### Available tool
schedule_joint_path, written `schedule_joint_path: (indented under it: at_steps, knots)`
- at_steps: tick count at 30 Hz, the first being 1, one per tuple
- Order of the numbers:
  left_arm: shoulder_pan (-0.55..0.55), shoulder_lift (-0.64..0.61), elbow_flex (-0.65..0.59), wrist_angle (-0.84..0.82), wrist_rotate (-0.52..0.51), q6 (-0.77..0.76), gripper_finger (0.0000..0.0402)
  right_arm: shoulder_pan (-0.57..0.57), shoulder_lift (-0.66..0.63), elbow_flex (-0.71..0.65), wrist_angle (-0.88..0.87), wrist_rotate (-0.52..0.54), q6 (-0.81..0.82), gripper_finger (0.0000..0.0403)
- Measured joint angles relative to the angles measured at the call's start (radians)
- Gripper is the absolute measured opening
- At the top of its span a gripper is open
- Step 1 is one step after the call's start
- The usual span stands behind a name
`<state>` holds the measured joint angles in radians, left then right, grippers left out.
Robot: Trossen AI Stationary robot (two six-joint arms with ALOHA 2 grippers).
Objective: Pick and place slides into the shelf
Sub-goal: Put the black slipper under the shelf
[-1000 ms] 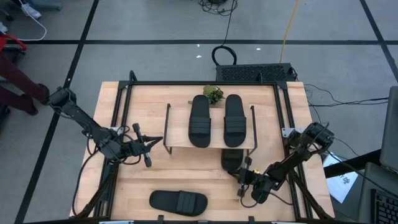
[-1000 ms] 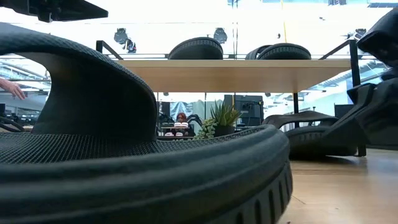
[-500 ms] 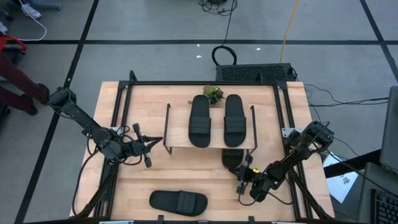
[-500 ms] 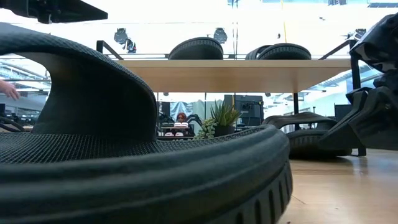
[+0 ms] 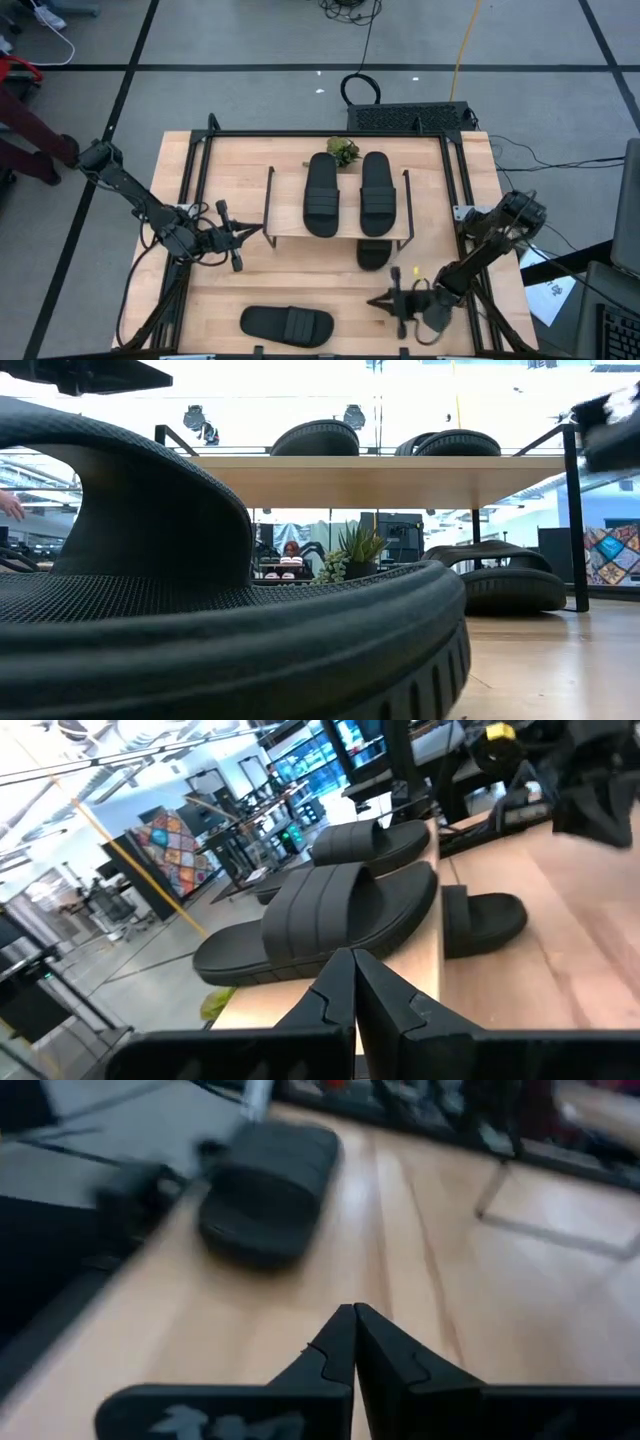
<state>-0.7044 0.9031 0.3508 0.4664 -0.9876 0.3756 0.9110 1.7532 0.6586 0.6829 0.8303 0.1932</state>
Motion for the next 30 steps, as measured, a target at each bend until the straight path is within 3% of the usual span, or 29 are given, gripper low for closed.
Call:
schedule_joint_path:
  at_steps: [4,11,19,26,30]
  knots:
    - [0.000,0.000,0.000,-0.007,0.022,0.000,0.0002,0.041,-0.122,0.000,-0.015,0.004,-0.104,0.0000]
    - [0.000,0.000,0.000,-0.031,0.022,-0.023,0.0002,0.075,-0.340,0.074,-0.092,0.011,-0.435,0.0000]
    - [0.000,0.000,0.000,-0.045,0.022,-0.036,0.0002,0.024,-0.430,0.238,-0.165,0.026,-0.801,0.0000]
    - [0.000,0.000,0.000,-0.046,0.022,-0.038,0.0001,-0.144,-0.360,0.476,-0.590,0.033,-0.758,0.0000]
    - [0.000,0.000,0.000,-0.046,0.022,-0.039,0.0002,-0.212,-0.324,0.585,-0.616,0.004,-0.709,0.0000]
